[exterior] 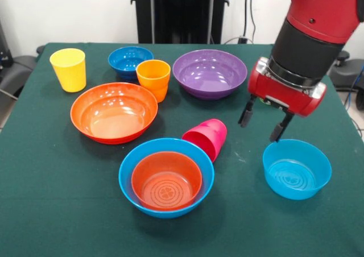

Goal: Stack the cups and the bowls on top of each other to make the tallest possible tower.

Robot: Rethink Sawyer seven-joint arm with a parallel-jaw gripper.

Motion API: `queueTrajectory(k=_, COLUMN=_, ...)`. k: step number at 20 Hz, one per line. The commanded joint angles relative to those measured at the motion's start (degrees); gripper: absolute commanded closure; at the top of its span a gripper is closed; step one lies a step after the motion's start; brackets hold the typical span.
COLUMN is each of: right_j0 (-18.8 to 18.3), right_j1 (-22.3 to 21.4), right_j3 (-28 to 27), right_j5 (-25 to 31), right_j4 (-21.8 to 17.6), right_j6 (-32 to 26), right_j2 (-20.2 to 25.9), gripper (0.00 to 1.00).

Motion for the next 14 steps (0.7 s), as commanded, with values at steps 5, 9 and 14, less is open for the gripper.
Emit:
queueTrajectory(k=5, right_j0=-2.6, right_j1=-3.7, right_j3=10.7, right_j5=3.7, right_j4=-2.1, right_j6=-2.2, right_j2=4.3, gripper=0.0)
queueTrajectory(k=9, right_j0=-3.5, right_j1=-4.2, right_j3=10.7, right_j5=3.8, right_j4=-3.0, right_j6=-4.1, right_j2=4.7, gripper=0.0)
queueTrajectory(k=14, right_j0=-4.2, right_j1=-5.1, right_j3=13.6, right_j5=-0.3, right_j4=-3.7, right_j6=-4.2, right_j2=5.2, gripper=0.0)
